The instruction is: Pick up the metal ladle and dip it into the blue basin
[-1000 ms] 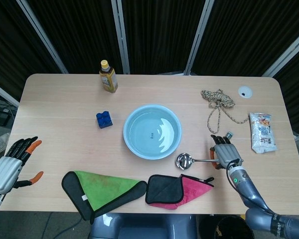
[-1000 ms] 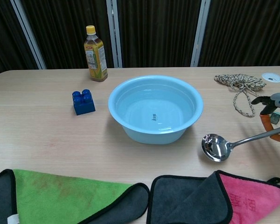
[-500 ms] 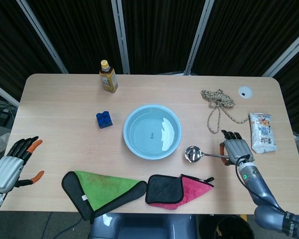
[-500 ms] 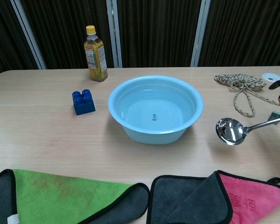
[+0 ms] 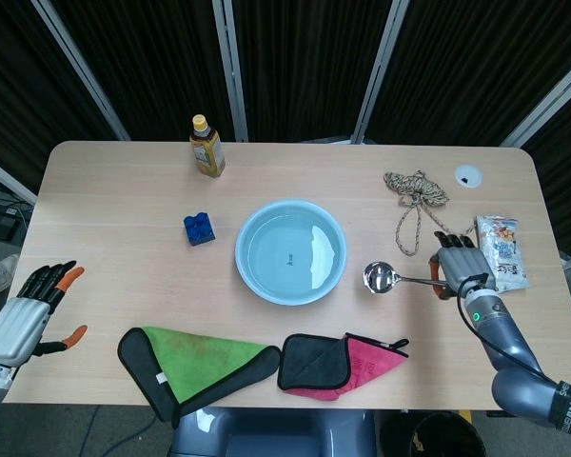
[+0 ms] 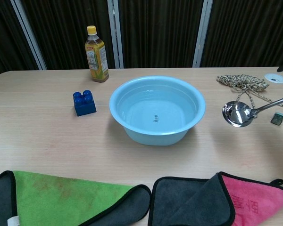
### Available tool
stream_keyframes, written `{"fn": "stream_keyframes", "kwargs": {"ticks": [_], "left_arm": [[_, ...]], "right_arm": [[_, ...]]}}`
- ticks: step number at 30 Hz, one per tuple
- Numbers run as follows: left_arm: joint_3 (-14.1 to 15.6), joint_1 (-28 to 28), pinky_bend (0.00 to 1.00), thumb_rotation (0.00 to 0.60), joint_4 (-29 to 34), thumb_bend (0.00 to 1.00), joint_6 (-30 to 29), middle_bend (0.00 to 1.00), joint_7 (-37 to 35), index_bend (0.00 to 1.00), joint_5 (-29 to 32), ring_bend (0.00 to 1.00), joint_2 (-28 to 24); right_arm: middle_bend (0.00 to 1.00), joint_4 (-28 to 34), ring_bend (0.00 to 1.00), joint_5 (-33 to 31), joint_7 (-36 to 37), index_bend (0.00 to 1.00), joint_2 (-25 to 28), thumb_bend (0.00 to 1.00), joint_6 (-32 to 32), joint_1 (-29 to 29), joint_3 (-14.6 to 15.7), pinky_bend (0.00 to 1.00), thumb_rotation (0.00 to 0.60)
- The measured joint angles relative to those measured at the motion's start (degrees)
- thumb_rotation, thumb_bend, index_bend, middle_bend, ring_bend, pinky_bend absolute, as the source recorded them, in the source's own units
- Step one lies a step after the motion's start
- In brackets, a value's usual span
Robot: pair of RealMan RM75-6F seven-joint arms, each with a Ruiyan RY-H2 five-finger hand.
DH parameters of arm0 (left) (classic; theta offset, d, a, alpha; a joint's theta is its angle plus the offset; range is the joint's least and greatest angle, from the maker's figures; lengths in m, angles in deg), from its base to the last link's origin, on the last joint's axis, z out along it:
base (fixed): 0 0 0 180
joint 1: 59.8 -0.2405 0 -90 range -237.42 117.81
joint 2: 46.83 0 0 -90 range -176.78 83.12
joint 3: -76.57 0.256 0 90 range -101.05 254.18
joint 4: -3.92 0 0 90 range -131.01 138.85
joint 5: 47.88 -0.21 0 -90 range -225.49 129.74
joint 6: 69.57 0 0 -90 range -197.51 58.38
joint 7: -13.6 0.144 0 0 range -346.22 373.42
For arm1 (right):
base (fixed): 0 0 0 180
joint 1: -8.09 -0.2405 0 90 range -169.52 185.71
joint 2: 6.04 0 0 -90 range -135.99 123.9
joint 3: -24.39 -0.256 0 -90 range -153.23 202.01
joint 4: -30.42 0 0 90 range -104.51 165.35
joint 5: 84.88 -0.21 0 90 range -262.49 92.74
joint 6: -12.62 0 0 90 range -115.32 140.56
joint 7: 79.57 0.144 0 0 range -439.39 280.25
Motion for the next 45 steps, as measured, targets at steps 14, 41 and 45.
{"fn": "stream_keyframes", "kwargs": {"ticks": [14,41,45], "left_arm": [[0.02,-0.13,0.0,0.493,0.56,0.31,-0.22,0.0,1.0,0.0,-0.12,0.0,0.21],[0.28,0.19,0.0,0.494,-0.23,0.31,-0.27,0.0,-5.05,0.0,-0.86,0.0,-1.58],[0.46,0.35,0.0,0.495,-0.66,0.31,-0.15,0.0,-6.67,0.0,-1.16,0.0,-2.0]], "right_arm": [[0.0,5.37,0.0,-17.21,-6.51,0.71,4.75,0.43,-1.5,-12.44,1.42,0.0,0.6],[0.0,1.12,0.0,-32.95,-3.2,0.71,-5.46,0.44,-6.27,-32.79,3.58,0.0,0.6],[0.0,-1.59,0.0,-36.07,-4.59,0.71,-9.2,0.44,-4.48,-34.86,4.51,0.0,0.6]]}}
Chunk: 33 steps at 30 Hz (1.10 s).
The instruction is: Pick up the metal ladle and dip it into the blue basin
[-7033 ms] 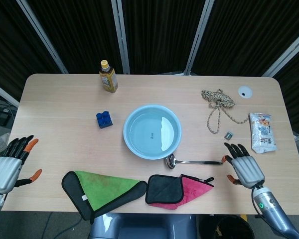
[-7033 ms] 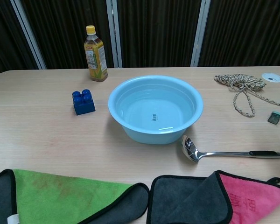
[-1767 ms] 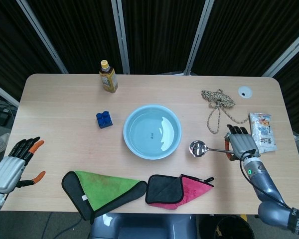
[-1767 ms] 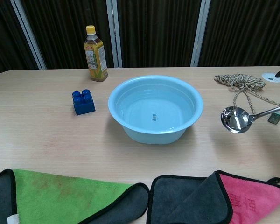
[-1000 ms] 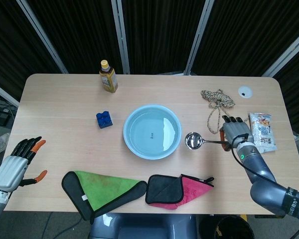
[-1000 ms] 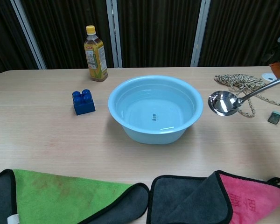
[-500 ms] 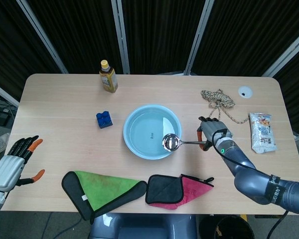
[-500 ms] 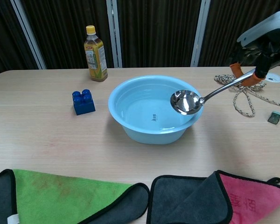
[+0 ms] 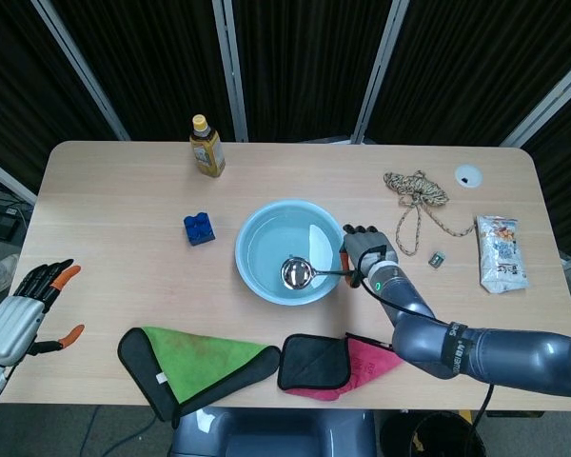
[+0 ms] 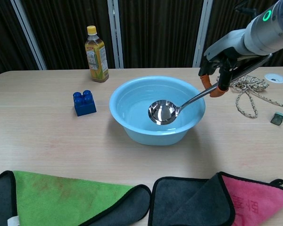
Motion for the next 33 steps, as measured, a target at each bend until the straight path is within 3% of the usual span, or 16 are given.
{"fn": "stream_keyframes", "kwargs": {"ticks": [10,16,24,33], "left_arm": [[0.14,0.64,0.0,0.495,-1.6,0.31,0.52,0.0,-5.69,0.0,-0.28,0.0,-1.17],[0.57,0.85,0.0,0.492,-2.66,0.31,0.16,0.0,-8.51,0.0,-1.32,0.0,-1.74],[0.9,0.55,0.0,0.495,-3.44,0.31,-1.07,0.0,-9.7,0.0,-1.99,0.0,-2.06],[0.94,0.43,0.0,0.493,-3.04,0.31,-1.32,0.0,-8.76,0.0,-2.01,0.0,-1.95]], "right_arm": [[0.0,-11.45,0.0,-7.75,-7.77,0.71,-13.56,0.44,4.85,-4.66,0.99,0.0,0.6],[0.0,-15.33,0.0,-9.28,-11.33,0.71,-18.07,0.44,6.07,-5.0,-0.26,0.0,0.6],[0.0,-15.43,0.0,-10.42,-14.2,0.71,-18.88,0.44,8.04,-4.57,-2.96,0.0,0.6],[0.0,-11.25,0.0,-10.39,-14.24,0.71,-14.38,0.44,8.43,-2.61,-6.9,0.0,0.6]]}}
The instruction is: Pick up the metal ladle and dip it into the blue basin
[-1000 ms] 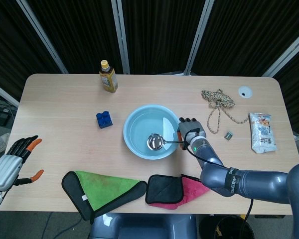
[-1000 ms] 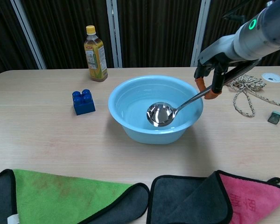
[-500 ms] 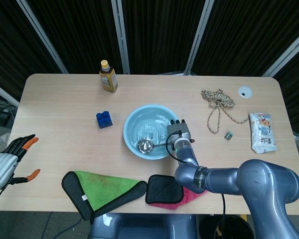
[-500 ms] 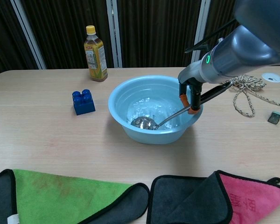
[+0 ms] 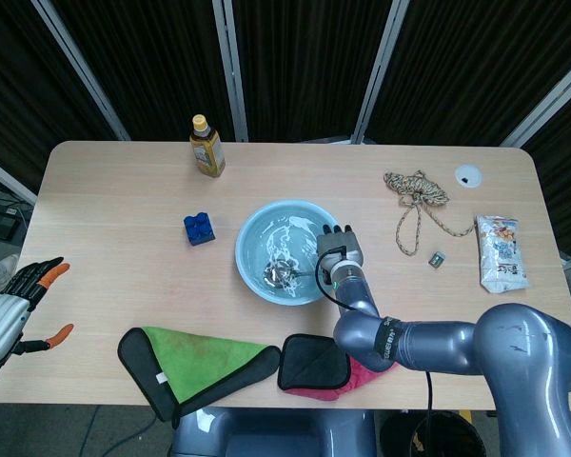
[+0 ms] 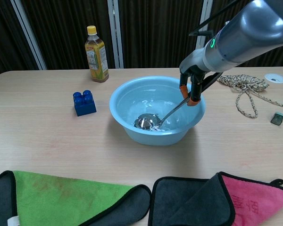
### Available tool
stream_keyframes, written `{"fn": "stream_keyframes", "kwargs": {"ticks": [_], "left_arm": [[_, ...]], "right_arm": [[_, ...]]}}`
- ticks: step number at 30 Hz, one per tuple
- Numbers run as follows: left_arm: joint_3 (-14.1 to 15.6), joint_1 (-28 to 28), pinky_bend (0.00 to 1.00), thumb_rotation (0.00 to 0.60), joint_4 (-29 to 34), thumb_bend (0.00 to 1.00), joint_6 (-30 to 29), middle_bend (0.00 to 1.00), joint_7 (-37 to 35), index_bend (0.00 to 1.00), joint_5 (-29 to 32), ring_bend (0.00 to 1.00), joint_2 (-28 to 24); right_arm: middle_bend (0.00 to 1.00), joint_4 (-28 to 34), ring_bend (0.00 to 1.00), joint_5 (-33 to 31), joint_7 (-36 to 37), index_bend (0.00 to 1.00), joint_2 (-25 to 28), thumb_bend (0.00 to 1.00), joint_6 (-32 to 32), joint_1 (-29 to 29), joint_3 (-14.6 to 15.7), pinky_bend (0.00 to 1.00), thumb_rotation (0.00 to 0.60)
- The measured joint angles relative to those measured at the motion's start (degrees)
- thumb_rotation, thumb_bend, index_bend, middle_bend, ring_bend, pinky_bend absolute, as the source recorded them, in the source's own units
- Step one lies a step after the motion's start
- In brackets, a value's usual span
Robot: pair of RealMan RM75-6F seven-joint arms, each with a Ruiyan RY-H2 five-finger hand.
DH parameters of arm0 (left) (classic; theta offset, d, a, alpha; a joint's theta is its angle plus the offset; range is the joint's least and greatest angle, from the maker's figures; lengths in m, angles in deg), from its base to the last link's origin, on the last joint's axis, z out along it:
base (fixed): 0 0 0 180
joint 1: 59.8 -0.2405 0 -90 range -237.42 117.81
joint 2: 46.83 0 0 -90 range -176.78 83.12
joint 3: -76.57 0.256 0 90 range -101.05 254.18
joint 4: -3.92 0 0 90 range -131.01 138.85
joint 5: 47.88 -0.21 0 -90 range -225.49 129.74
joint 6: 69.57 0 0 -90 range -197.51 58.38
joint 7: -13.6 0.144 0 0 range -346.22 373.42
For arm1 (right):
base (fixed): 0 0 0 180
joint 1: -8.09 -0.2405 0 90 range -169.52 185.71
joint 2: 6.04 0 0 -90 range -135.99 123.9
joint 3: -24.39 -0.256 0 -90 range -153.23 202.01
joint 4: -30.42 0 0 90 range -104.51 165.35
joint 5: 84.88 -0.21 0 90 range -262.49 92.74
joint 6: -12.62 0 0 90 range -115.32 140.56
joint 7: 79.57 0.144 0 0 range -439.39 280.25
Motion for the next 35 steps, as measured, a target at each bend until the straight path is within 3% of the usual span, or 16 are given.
{"fn": "stream_keyframes", "kwargs": {"ticks": [7,25,35], "left_arm": [[0.0,0.07,0.0,0.494,0.31,0.31,0.03,0.0,0.98,0.0,-0.07,0.0,0.25],[-0.16,0.22,0.0,0.496,1.08,0.31,0.73,0.0,4.2,0.0,0.52,0.0,1.02],[-0.03,0.48,0.0,0.496,0.89,0.31,0.75,0.0,4.24,0.0,-0.03,0.0,1.28]], "right_arm": [[0.0,2.46,0.0,-1.47,0.58,0.71,4.58,0.44,-1.5,1.4,-2.66,0.0,0.6],[0.0,6.05,0.0,-7.86,-3.0,0.72,12.1,0.45,0.46,1.18,-5.73,0.0,0.6],[0.0,9.82,0.0,-7.14,-2.85,0.72,14.76,0.45,2.22,2.85,-7.24,0.0,0.6]]}}
